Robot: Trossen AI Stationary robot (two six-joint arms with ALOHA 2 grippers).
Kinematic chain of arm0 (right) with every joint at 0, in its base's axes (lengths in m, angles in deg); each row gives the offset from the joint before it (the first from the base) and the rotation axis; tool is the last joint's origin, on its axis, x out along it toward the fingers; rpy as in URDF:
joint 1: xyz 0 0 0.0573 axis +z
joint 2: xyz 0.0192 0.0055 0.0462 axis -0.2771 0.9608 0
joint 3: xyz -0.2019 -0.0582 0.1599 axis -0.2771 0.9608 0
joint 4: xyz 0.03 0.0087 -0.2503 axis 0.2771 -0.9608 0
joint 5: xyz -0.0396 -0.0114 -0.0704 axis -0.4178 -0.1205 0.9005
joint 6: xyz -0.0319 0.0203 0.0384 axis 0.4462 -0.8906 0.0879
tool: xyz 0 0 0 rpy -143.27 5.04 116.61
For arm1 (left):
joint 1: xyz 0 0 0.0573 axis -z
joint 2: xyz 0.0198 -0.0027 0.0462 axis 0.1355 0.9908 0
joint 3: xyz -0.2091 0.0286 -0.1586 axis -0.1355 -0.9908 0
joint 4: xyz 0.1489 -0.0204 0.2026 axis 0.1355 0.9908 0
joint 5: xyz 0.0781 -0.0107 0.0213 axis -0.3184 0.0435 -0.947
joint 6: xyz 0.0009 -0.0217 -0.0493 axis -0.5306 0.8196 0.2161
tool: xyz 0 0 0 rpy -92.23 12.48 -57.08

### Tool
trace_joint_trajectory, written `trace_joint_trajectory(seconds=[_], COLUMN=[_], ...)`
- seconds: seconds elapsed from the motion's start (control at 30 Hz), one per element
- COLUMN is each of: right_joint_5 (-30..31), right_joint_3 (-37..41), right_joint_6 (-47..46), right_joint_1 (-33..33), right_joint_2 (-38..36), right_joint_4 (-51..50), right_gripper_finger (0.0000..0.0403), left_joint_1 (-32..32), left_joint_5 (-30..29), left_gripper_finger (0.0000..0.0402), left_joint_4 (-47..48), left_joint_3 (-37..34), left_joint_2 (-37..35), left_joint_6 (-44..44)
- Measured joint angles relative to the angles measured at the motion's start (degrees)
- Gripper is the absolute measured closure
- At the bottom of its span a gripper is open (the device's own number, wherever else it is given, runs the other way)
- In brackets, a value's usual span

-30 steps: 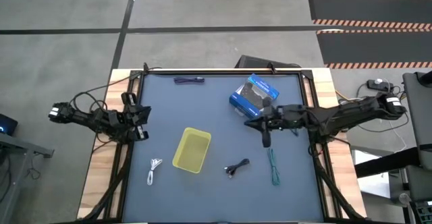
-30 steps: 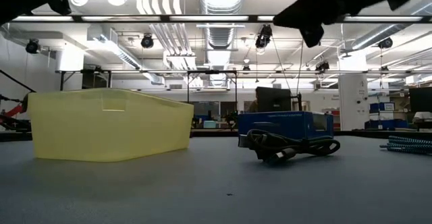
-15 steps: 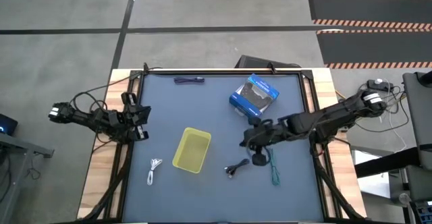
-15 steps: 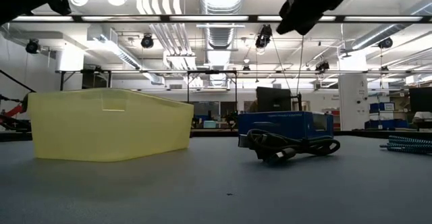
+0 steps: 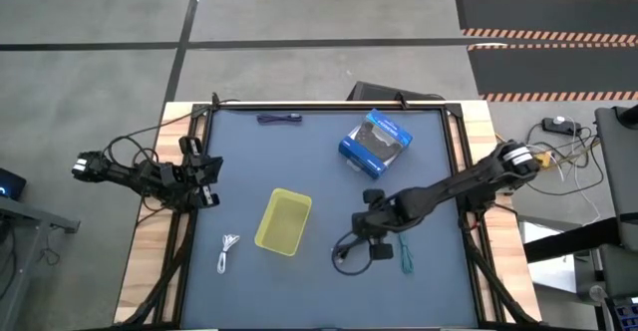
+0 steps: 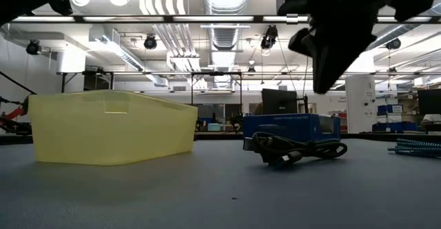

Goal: Pick and place USB-C Cables
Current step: Put the black charger cable into the yellow bin

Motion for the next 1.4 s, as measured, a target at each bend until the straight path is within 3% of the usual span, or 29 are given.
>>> trace_joint_trajectory(seconds=[0.4, 0.77, 0.9, 1.4], right_joint_5=[-5.5, -4.4, -5.6, -8.9], right_joint_3=[0.0, 0.3, 0.5, 7.9], right_joint_6=[2.9, 4.9, 7.4, 8.0], right_joint_1=[0.0, 0.0, 0.0, -0.2], right_joint_2=[4.6, 6.8, 7.7, 7.6], right_joint_4=[5.7, 8.6, 11.0, 25.3], right_gripper_finger=[0.0386, 0.0249, 0.0218, 0.0232], left_joint_1=[0.0, 0.0, 0.0, 0.0], left_joint_5=[-0.1, -0.3, -0.3, -0.5], left_gripper_finger=[0.0393, 0.0393, 0.0393, 0.0393], left_joint_4=[0.0, 0.0, 0.0, 0.1], left_joint_3=[0.0, 0.0, 0.0, 0.0], left_joint_2=[0.0, 0.0, 0.0, 0.0], left_joint_6=[0.0, 0.0, 0.0, 0.0])
